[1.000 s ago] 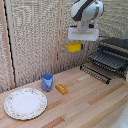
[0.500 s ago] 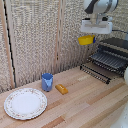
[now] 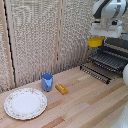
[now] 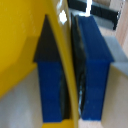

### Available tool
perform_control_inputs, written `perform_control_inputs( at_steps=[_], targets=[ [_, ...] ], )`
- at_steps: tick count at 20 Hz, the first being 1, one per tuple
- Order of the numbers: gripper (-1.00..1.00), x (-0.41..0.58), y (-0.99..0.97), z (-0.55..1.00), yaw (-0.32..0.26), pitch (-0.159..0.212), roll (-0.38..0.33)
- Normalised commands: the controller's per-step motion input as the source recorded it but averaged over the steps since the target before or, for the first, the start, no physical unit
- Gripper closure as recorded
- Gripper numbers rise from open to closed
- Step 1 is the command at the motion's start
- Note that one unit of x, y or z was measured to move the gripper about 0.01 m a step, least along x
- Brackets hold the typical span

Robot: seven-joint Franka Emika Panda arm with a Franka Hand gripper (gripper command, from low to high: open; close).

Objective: Please reach out your grabber to the yellow dish. Tenderly grip the yellow dish using your grabber. Set the yellow dish on the baking sheet. Posit your grabber on the rim of the baking sheet carrying the yellow dish. Mindfully slide the baking sheet with the yellow dish into the oven. Let go of your grabber's hold on the baking sheet's edge when it is entirely in the oven.

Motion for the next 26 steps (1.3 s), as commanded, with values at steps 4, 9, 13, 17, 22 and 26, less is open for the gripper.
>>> perform_control_inputs(
  at_steps=[4, 9, 13, 17, 22, 26],
  targets=[
    [1.00, 0.000, -0.70, -0.12, -0.075, 0.001, 0.042],
    [1.00, 0.012, -0.64, -0.08, -0.068, -0.006, 0.043],
    [1.00, 0.029, -0.39, 0.00, -0.039, -0.017, 0.041],
    [1.00, 0.000, -0.15, -0.03, -0.002, 0.000, 0.008],
    [1.00, 0.075, -0.47, -0.09, -0.022, 0.000, 0.022],
    [1.00, 0.090, -0.46, -0.08, -0.016, 0.000, 0.022]
  ],
)
